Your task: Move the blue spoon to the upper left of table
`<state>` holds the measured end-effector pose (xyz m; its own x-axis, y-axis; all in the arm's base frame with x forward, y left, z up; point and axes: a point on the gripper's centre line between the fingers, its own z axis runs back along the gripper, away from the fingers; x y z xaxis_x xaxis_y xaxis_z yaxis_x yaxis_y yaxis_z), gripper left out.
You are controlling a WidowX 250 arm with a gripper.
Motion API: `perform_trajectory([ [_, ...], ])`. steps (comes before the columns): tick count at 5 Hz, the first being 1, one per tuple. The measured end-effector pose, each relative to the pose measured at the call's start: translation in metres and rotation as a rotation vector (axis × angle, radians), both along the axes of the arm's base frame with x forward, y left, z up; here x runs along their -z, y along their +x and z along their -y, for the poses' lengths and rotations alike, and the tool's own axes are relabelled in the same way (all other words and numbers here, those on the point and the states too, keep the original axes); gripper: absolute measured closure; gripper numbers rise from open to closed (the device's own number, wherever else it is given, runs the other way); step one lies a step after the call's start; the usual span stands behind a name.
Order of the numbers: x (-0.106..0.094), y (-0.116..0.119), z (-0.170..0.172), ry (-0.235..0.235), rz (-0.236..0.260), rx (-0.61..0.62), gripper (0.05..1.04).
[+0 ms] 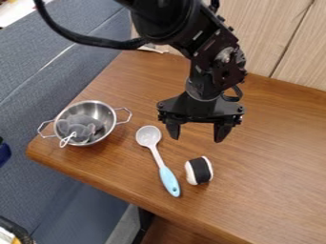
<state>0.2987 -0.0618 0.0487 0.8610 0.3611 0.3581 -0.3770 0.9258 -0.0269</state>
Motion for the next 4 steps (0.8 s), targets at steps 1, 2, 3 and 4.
perform_trajectory([
  [1, 0.007, -0.002, 0.000, 0.002, -0.025, 0.000, 0.083],
  [2, 0.018, 0.001, -0.015, -0.019, -0.107, -0.033, 0.083],
  [3, 0.019, 0.001, -0.025, -0.018, -0.119, -0.065, 0.083],
  [4, 0.022, -0.002, -0.035, -0.036, -0.126, -0.115, 0.083],
])
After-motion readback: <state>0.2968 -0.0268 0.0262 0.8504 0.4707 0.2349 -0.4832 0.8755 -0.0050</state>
